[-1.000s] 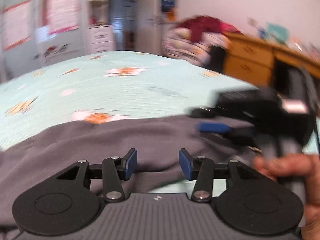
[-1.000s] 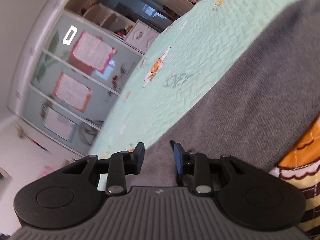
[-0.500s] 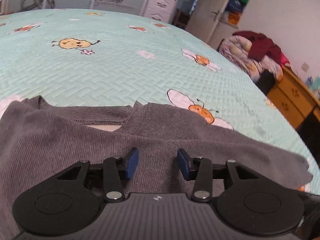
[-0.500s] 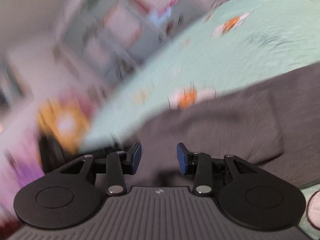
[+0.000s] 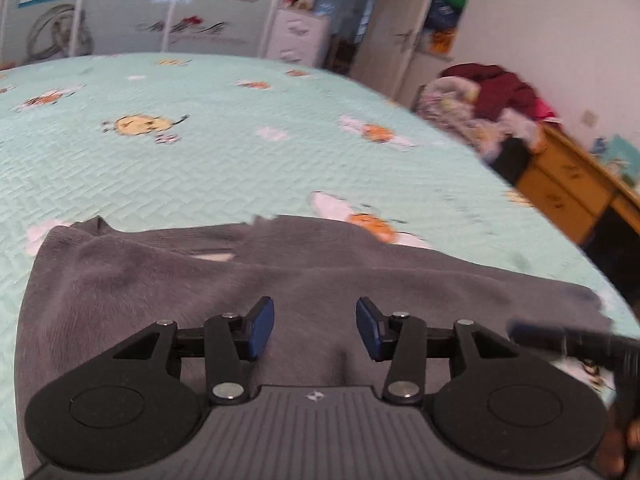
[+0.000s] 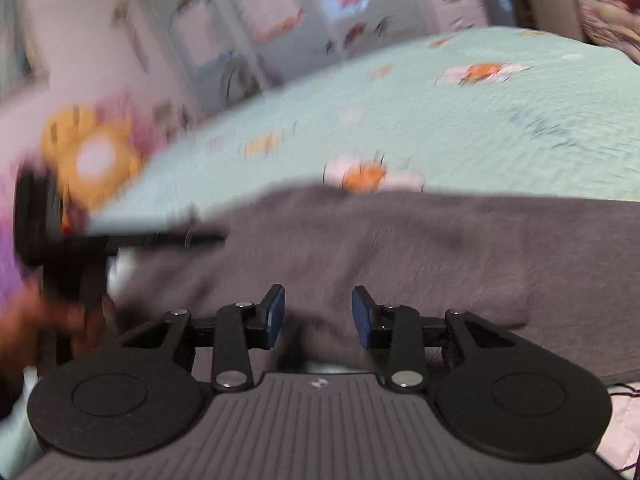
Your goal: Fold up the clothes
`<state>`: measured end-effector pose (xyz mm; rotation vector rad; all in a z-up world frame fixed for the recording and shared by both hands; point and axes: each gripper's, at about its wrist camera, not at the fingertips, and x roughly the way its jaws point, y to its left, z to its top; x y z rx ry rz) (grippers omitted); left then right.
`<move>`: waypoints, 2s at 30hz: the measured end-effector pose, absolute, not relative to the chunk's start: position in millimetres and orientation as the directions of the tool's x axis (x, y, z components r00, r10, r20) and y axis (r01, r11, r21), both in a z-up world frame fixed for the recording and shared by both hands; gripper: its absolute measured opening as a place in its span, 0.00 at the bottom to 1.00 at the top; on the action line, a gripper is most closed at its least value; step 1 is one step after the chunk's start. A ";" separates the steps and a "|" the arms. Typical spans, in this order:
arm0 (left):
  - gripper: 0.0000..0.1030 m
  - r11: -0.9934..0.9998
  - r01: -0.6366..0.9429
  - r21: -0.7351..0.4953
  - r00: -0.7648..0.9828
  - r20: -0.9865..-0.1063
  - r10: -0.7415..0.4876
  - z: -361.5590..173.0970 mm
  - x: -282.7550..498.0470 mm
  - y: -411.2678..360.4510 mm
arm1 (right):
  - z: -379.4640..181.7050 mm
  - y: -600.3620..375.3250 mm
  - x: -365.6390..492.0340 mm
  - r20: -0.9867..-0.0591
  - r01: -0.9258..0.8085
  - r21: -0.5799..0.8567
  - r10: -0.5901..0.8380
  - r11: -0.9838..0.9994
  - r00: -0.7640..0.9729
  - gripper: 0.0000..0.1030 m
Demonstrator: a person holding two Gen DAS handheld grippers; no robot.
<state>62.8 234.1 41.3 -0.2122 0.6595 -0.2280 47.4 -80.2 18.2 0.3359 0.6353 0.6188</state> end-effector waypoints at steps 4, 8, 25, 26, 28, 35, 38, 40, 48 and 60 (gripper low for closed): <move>0.47 0.954 0.104 -0.280 0.734 -0.626 -0.263 25.7 41.8 230.3 | 18.3 -93.5 51.4 -0.315 -0.443 0.635 0.736 0.633 0.599 0.38; 0.47 0.936 0.208 -0.284 0.749 -0.569 -0.339 31.5 12.1 203.4 | 16.5 -101.1 53.7 -0.343 -0.369 0.655 0.694 0.659 0.633 0.38; 0.61 0.900 0.324 -0.292 0.711 -0.552 -0.435 22.8 -15.2 131.5 | -8.9 -244.4 -25.0 -0.207 0.083 0.911 0.276 0.403 0.939 0.47; 0.61 0.893 0.315 -0.320 0.710 -0.545 -0.446 19.6 -14.8 129.3 | -6.4 -261.2 -35.8 -0.227 0.109 0.891 0.223 0.441 0.948 0.49; 0.62 0.877 0.281 -0.389 0.705 -0.537 -0.464 8.2 -11.7 126.2 | -1.0 -296.0 -45.8 -0.288 0.186 0.825 0.115 0.533 0.951 0.53; 0.64 0.858 0.288 -0.426 0.734 -0.477 -0.483 -4.0 -19.9 125.6 | -20.1 -364.9 2.9 -0.413 0.187 0.737 0.213 0.650 0.886 0.53; 0.65 0.866 0.294 -0.405 0.736 -0.483 -0.475 -2.2 -21.4 122.3 | -18.7 -355.7 15.8 -0.415 0.106 0.691 0.273 0.716 0.868 0.54; 0.66 0.876 0.300 -0.377 0.737 -0.491 -0.464 -1.4 -22.9 119.1 | -17.9 -349.6 24.4 -0.420 0.048 0.657 0.311 0.753 0.853 0.54; 0.68 0.900 0.320 -0.297 0.742 -0.512 -0.432 -0.8 -25.9 107.0 | -0.8 -329.5 39.6 -0.462 -0.008 0.525 0.293 0.851 0.837 0.03; 0.71 0.909 0.364 -0.202 0.733 -0.540 -0.413 0.4 -29.1 94.4 | -14.7 -336.9 83.8 -0.492 0.065 0.427 0.171 0.902 0.854 0.00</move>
